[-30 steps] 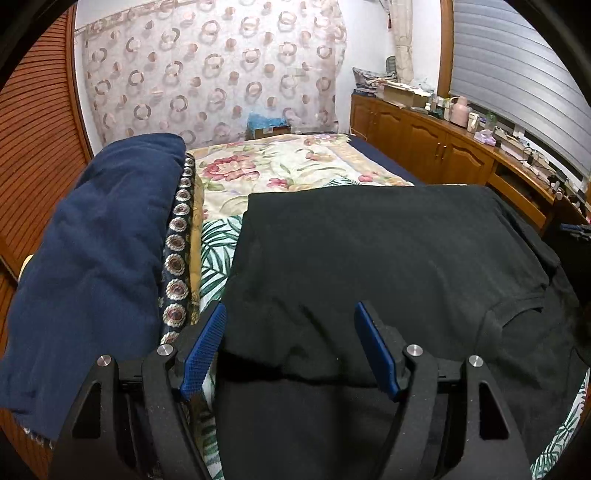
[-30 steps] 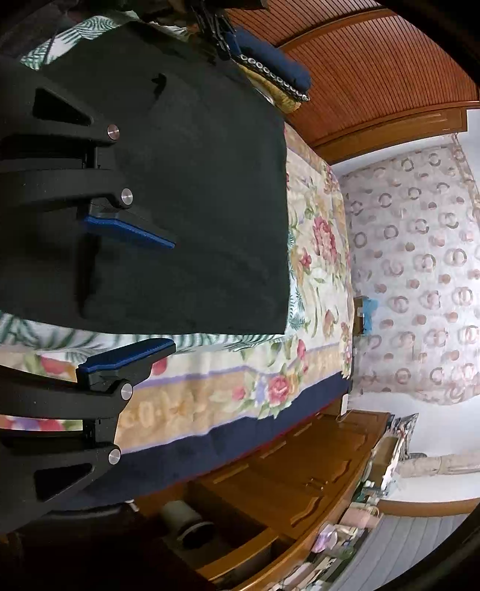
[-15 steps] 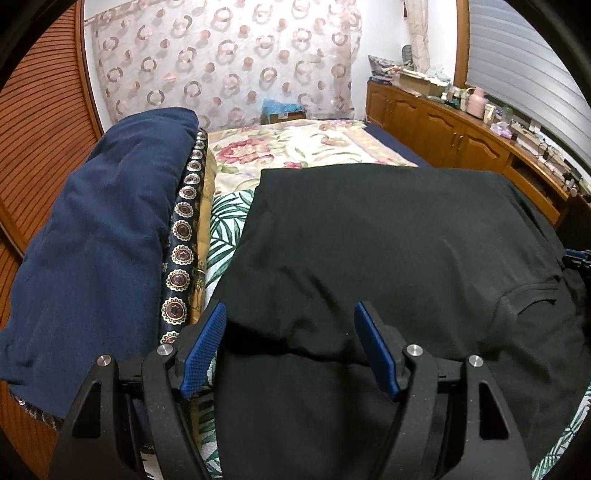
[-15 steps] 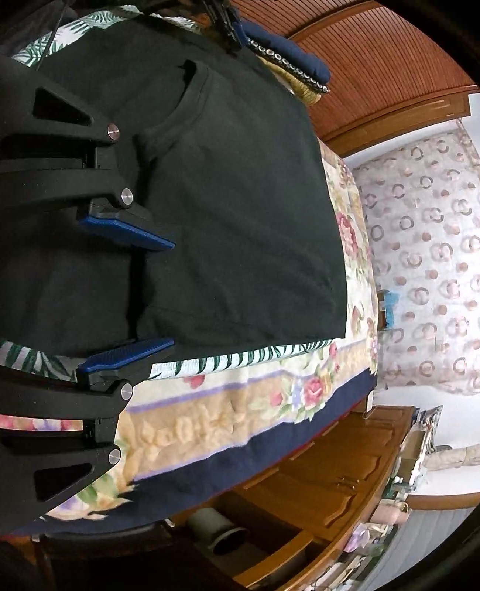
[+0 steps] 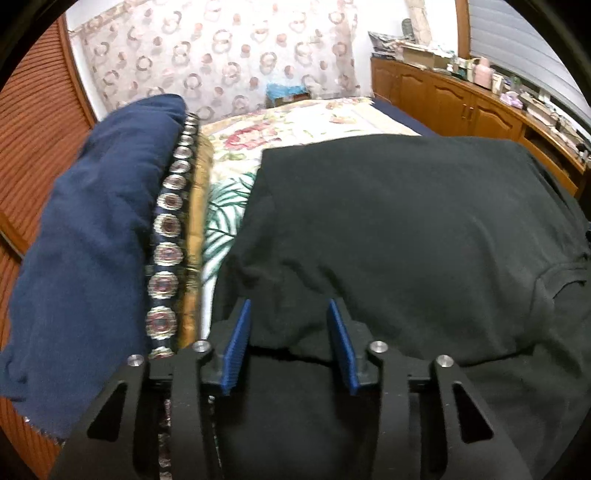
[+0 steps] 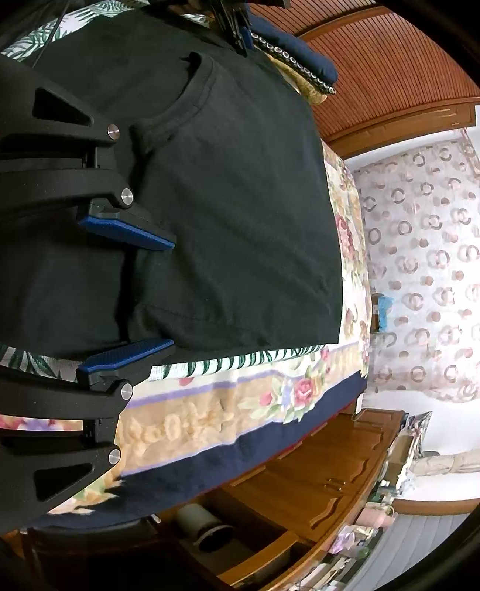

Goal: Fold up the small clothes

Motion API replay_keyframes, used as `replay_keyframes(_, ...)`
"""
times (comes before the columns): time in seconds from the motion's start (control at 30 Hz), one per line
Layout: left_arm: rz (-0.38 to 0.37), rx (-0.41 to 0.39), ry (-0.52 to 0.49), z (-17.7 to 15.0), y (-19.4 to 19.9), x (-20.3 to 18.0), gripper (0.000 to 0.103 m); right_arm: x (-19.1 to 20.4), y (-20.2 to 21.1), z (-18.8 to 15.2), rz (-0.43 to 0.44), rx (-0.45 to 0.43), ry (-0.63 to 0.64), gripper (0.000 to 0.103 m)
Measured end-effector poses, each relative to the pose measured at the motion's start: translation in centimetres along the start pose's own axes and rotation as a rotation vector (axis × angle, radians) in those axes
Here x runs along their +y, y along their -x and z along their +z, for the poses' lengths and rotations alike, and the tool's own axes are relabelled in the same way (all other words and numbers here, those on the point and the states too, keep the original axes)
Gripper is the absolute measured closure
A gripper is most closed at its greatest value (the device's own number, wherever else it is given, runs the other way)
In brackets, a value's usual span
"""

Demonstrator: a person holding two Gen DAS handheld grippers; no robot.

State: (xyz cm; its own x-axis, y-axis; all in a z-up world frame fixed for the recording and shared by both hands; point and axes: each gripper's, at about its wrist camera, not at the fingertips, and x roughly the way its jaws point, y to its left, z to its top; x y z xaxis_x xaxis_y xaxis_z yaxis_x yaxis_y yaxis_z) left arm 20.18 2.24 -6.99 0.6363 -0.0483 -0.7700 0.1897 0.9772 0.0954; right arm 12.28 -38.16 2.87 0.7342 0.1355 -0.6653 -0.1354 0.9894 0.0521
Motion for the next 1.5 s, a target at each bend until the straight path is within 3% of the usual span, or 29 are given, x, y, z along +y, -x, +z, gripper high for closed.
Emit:
replay_keyframes(0.13,-0.082,0.014,0.056,0.2,-0.2,0.7,0.078,-0.4,0.1,-0.1,0.021,-0.007,-0.009,0.051)
replay_keyframes(0.27,-0.077,0.006,0.029,0.2,0.3,0.1,0.096,-0.1,0.3,0.0,0.034,-0.016,0.002,0.052)
replay_keyframes(0.37,-0.082,-0.023,0.027,0.3,1.1,-0.1,0.098,0.2,0.3,-0.1,0.050,-0.019,0.024,0.059)
replay_keyframes(0.77,-0.078,-0.124,0.027,2.1,3.3,0.7,0.098,0.4,-0.4,-0.1,0.037,0.006,0.060,0.062)
replay_keyframes(1.33,-0.084,-0.028,0.030,0.6,0.7,0.7,0.098,1.0,-0.8,0.4,0.015,0.026,0.086,0.064)
replay_keyframes(1.4,-0.085,-0.019,0.023,0.5,0.4,0.5,0.098,1.2,-1.0,0.7,0.022,0.027,0.098,0.073)
replay_keyframes(1.47,-0.085,-0.015,0.012,0.6,0.3,0.3,0.098,1.3,-1.2,0.9,0.032,0.029,0.117,0.094)
replay_keyframes(1.5,-0.093,-0.019,0.009,0.7,0.4,0.2,0.098,1.3,-1.2,1.1,0.039,0.029,0.124,0.094)
